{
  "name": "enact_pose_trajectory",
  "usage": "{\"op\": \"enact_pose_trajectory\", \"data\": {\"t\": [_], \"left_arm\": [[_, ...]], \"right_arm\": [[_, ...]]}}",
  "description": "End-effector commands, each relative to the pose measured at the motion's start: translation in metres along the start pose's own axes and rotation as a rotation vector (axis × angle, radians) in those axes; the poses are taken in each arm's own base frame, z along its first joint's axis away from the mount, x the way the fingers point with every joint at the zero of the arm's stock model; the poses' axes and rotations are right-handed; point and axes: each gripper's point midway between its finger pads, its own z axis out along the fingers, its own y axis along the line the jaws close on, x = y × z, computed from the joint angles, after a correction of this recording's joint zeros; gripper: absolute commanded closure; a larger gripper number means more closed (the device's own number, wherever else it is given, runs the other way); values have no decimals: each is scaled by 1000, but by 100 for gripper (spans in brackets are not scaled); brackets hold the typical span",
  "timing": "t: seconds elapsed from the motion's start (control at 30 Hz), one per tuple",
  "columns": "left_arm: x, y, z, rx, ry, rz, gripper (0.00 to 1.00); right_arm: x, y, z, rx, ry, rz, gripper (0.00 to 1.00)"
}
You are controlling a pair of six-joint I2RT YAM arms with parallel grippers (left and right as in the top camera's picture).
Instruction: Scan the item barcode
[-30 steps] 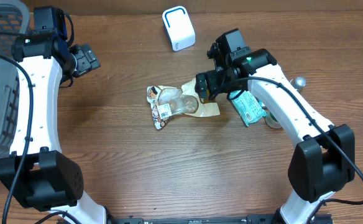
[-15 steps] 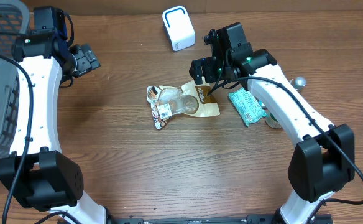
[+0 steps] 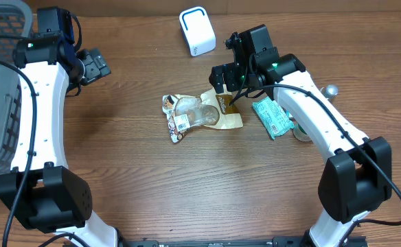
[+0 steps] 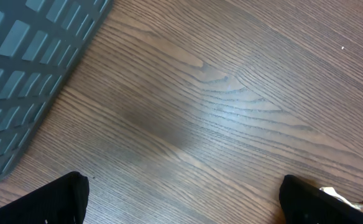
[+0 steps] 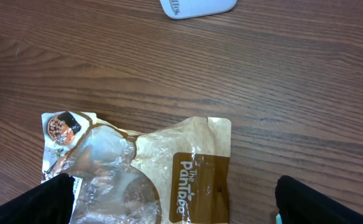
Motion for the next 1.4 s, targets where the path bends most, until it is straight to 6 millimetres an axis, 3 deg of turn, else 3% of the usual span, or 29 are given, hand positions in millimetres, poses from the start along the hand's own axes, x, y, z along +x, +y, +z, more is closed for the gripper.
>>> {"op": "enact_pose_trajectory", "data": {"t": [0.0,0.57,0.73,0.9,1.07,1.2,1.37], "left_arm": [[-6,-1,-11,5,-36,5,0],[-6,-1,-10,3,-33,6,0],[-6,-8,-29,29,-72,19,1],[-10,-7,-96,100,-216,10,1],[-1,9,-187,192,-420,-16,1],[24,32,-268,279,-611,-41,1],[68,62,-345,371,-813,-67,0]], "right_arm": [[0,0,0,3,-4,1,0],[0,0,0,4,-4,1,0],[0,0,0,3,-4,1,0],[0,0,0,3,-4,1,0],[0,0,0,3,-4,1,0],[0,0,0,3,-4,1,0],[0,0,0,4,-4,1,0]]}}
